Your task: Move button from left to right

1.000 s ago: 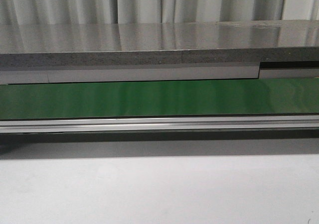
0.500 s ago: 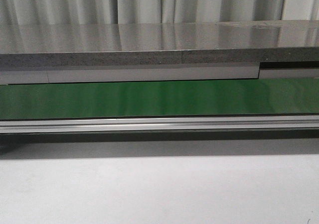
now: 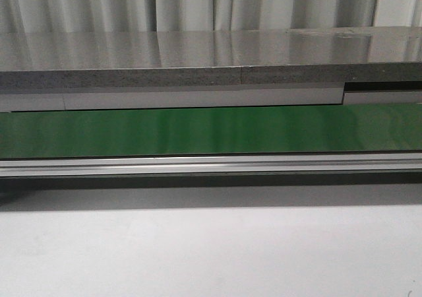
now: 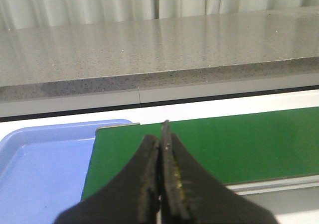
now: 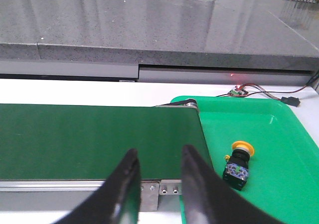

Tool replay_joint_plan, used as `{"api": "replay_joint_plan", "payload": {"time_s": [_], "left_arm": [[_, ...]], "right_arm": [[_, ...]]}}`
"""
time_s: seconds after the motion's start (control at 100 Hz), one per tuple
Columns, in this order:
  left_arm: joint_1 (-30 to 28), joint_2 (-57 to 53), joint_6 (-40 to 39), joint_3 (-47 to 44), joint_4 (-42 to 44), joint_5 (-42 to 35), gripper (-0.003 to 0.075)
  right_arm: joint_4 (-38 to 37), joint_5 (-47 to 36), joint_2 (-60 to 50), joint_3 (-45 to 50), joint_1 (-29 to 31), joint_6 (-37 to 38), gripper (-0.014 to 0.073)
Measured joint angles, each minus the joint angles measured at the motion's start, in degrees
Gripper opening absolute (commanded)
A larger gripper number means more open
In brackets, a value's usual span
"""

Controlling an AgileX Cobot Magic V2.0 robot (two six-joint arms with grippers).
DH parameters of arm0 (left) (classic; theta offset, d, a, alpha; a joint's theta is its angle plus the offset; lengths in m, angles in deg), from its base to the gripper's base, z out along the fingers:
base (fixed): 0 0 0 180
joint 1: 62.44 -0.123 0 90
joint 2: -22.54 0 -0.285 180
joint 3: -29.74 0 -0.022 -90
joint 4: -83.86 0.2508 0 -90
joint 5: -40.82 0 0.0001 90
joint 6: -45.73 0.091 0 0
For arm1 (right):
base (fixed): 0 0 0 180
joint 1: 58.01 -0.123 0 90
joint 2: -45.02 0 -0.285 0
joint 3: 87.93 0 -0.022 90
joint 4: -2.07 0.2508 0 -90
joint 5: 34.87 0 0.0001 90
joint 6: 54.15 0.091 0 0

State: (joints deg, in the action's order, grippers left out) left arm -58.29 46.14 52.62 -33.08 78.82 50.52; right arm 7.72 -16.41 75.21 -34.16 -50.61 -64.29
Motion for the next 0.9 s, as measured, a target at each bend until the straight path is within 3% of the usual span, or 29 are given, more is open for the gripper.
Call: {"api": "replay_joint_plan", "payload": {"time_s": [0.04, 0.9], "left_arm": [[0.0, 0.0, 0.0, 0.0, 0.0, 0.0, -0.0020], [0.0, 0.0, 0.0, 0.0, 0.0, 0.0, -0.0020]], "right_arm": [[0.0, 0.0, 0.0, 0.0, 0.0, 0.0, -0.0076], [0.0, -1.2, 0.0, 0.4, 0.0, 0.0, -0.0068]]}}
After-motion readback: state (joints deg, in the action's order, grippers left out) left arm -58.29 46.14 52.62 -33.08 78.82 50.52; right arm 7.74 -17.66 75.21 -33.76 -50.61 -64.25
